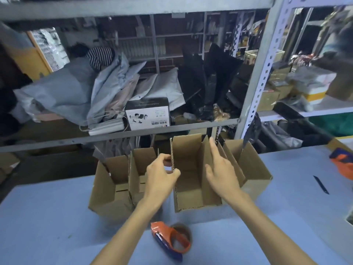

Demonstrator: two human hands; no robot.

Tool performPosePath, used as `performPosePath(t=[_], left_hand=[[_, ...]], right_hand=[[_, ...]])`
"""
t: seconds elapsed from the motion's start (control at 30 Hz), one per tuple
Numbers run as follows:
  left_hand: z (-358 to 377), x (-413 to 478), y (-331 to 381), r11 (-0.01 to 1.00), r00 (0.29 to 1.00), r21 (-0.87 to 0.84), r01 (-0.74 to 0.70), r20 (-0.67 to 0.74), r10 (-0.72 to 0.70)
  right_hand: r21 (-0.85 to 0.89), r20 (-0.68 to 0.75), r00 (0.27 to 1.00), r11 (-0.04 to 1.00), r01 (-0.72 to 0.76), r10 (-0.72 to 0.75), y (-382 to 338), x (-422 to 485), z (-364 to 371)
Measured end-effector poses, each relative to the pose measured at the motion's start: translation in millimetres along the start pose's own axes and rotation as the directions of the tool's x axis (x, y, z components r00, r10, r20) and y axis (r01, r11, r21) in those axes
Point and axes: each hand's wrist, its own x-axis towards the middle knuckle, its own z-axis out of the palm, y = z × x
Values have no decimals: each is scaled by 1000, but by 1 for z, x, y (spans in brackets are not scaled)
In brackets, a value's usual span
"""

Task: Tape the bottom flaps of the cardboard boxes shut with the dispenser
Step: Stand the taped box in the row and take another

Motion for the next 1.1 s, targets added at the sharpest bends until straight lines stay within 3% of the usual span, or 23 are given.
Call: performPosePath(t=[0.13,0.3,0.5,0.67,1.1], left_hand=[[17,44,-19,991,992,56,123,8,-124],[46,81,-45,969,973,209,129,163,-165],[70,99,-69,963,988,257,76,112,-108],[86,105,-82,960,980,271,76,156,-121],[88,115,-93,958,965,276,82,219,-146]], right_hand=[[94,117,993,995,-22,11,12,29,24],[-2,168,983,997,-76,75,24,48,53],[-259,313,942,965,-37,120,32,64,78],[-425,383,917,902,72,107,39,70,93],[-405,373,923,911,74,91,45,73,97]])
